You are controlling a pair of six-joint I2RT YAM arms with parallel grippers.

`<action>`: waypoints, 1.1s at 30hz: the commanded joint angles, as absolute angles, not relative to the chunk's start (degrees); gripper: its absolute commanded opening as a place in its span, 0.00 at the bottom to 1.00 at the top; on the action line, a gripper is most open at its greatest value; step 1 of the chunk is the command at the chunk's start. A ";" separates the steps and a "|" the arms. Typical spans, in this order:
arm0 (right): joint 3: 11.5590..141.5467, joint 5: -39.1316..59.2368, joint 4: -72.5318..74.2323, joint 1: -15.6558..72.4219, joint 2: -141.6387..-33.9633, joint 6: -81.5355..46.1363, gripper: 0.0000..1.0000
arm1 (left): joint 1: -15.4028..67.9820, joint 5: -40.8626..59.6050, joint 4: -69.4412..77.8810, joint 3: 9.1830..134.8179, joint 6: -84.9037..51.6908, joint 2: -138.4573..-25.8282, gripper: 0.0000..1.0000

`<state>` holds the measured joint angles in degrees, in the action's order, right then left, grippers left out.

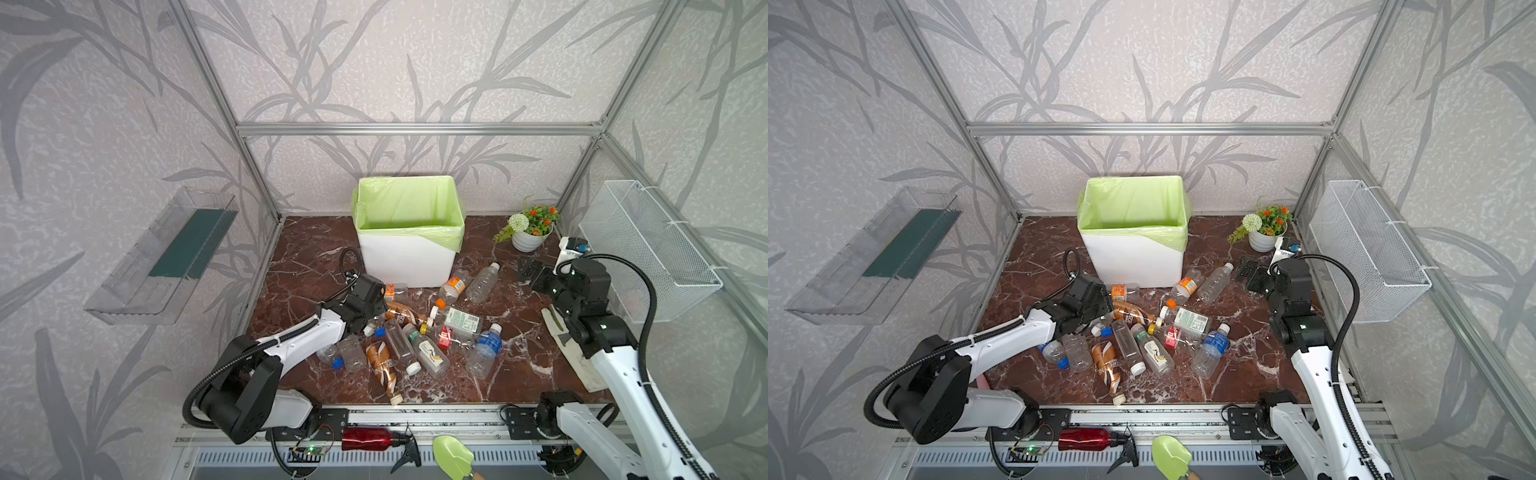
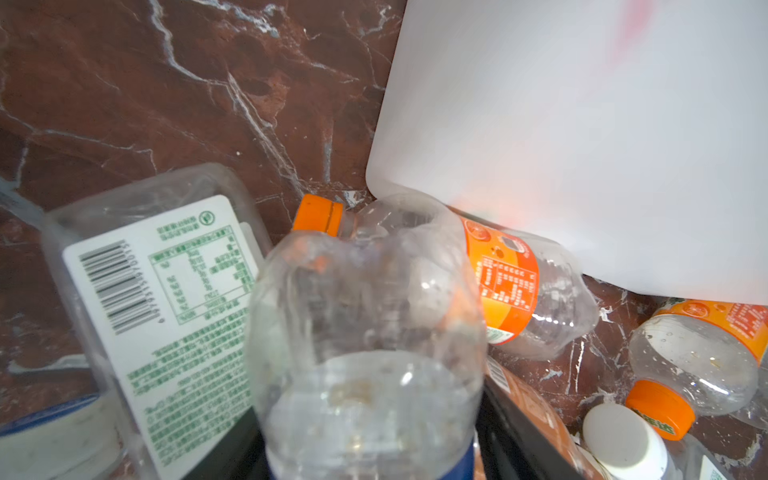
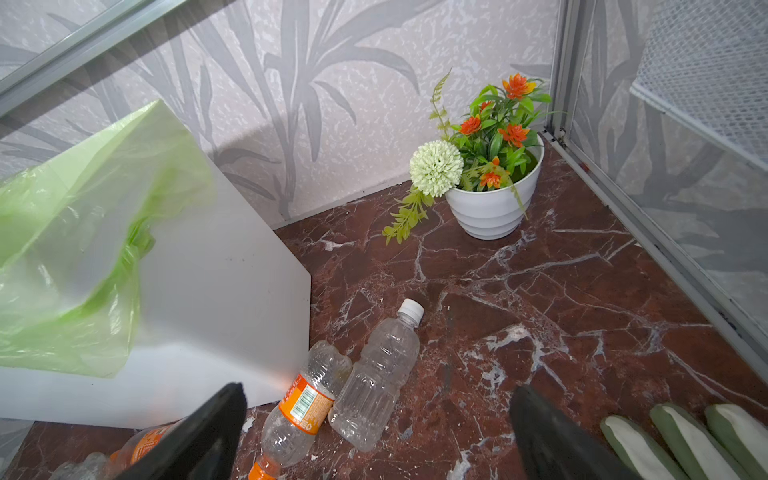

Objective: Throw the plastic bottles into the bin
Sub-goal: 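Close the left gripper on the blue Pepsi bottle in the pile, then lift the Pepsi bottle with the left gripper and release it into the bin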

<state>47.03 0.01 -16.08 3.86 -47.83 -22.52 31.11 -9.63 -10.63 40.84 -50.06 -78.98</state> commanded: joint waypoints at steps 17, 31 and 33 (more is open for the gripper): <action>45.44 -0.72 -16.72 2.99 -46.76 -22.20 1.00 | 30.81 -12.10 -14.71 43.13 -47.56 -70.67 0.50; 42.02 5.18 -14.28 -7.21 -48.69 -24.52 1.00 | 30.64 -34.90 -15.43 70.09 -8.68 -53.95 0.50; 41.59 6.12 -14.11 -7.70 -48.44 -24.96 1.00 | 30.68 -33.26 -11.09 77.04 -1.73 -55.86 0.49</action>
<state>42.02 3.11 -15.90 -6.98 -48.64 -23.22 30.83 -29.32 -17.47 70.70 -17.12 -54.43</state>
